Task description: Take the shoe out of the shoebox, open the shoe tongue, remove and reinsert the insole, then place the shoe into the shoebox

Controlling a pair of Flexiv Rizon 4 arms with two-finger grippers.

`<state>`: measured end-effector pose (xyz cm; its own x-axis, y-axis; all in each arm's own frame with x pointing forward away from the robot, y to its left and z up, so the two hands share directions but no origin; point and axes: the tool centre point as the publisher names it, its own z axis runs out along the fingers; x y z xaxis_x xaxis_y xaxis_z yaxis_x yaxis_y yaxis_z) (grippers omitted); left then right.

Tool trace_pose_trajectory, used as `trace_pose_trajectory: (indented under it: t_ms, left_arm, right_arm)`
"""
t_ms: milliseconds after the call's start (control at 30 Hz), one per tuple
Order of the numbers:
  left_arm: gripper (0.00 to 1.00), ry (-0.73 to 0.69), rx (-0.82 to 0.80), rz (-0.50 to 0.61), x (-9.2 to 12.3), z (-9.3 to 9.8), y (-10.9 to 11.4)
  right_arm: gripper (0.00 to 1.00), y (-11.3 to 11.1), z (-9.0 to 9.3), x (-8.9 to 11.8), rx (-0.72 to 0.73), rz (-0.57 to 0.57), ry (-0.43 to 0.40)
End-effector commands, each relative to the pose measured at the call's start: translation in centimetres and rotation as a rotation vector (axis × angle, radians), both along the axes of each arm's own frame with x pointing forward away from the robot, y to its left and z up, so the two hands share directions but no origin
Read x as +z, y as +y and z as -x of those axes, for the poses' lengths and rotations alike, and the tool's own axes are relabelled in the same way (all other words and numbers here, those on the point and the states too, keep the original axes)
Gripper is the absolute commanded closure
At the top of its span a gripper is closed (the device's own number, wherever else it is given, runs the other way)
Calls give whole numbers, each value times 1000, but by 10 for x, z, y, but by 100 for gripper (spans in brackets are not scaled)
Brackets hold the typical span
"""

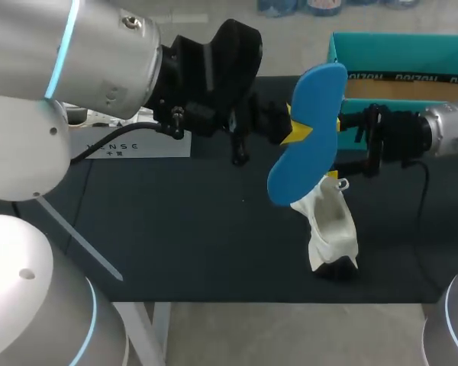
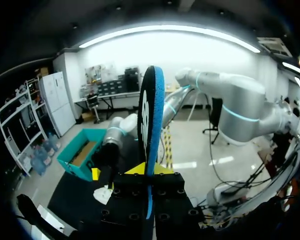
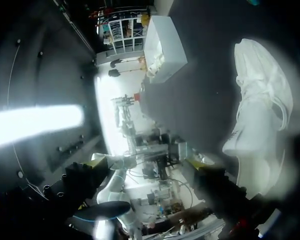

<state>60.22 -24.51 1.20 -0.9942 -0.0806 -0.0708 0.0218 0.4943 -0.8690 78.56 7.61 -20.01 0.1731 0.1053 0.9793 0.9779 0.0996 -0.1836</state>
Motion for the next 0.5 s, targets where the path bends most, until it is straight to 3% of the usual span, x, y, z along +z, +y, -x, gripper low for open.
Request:
trace_pose_trajectory:
  t_ms: [33,200,333,500]
  left_arm:
    - [100,0,1,-1,-1,0,-1]
    - [100,-15,1,7,-3,1,-2]
    - [100,-153,-28,50,-18,3,-7]
    - [100,-274,-46,79,-36,1,2]
  right_arm:
    - [0,1,0,0,-3,1,0]
    - [0,1,0,0,-3,1,0]
    - [0,1,0,0,-3,1,0]
    - [0,1,0,0,-3,1,0]
